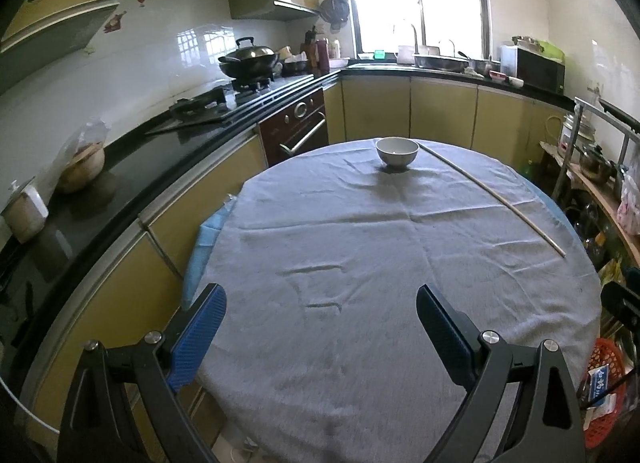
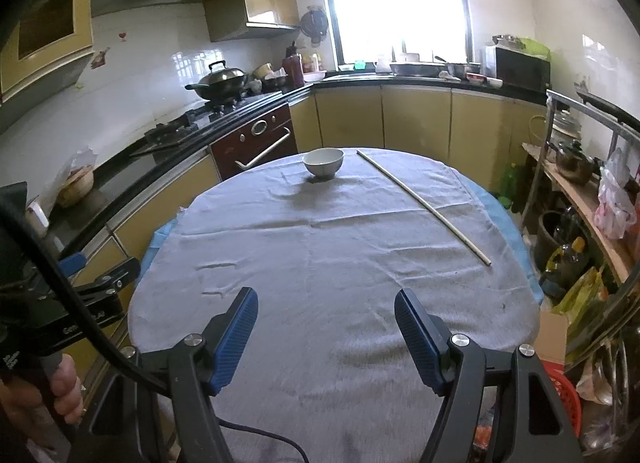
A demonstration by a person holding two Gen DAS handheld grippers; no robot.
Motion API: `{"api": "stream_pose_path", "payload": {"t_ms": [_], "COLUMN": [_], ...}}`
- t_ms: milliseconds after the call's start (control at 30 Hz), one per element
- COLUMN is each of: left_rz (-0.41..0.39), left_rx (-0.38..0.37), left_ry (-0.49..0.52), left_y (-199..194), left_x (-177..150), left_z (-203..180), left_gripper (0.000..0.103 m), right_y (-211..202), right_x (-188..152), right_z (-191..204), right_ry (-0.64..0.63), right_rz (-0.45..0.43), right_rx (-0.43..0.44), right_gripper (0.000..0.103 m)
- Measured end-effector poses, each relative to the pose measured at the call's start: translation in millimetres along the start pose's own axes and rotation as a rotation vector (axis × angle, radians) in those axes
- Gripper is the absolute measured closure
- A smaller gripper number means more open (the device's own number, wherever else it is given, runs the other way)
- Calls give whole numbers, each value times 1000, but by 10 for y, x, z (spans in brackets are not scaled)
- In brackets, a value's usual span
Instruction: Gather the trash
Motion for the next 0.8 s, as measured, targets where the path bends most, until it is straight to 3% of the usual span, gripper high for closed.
{"api": "stream_pose_path", "payload": {"t_ms": [267, 800], "left_rz": [25, 12], "left_rx": [-13, -31], "left_ry": [8, -11], "left_y": [173, 147], "left_x": [40, -70], "left_z": [-35, 116], "left_gripper": [7, 7], "right_y": [145, 187], "right_x": [45, -104], "right_z": [-21, 223], "right_ry": [12, 18], "right_rz": [11, 34], "right_rx": [-5, 20], "right_gripper": [29, 29]}}
Point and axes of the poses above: each gripper's, at about its wrist camera, not at the fingertips, and y roughly the way its jaws point, z to its left, x to its top, the point moved 1 cm from there along y, roughly the way its jaws point, and after that the axes turned 6 degrees about -z, right-handed, at the moved point
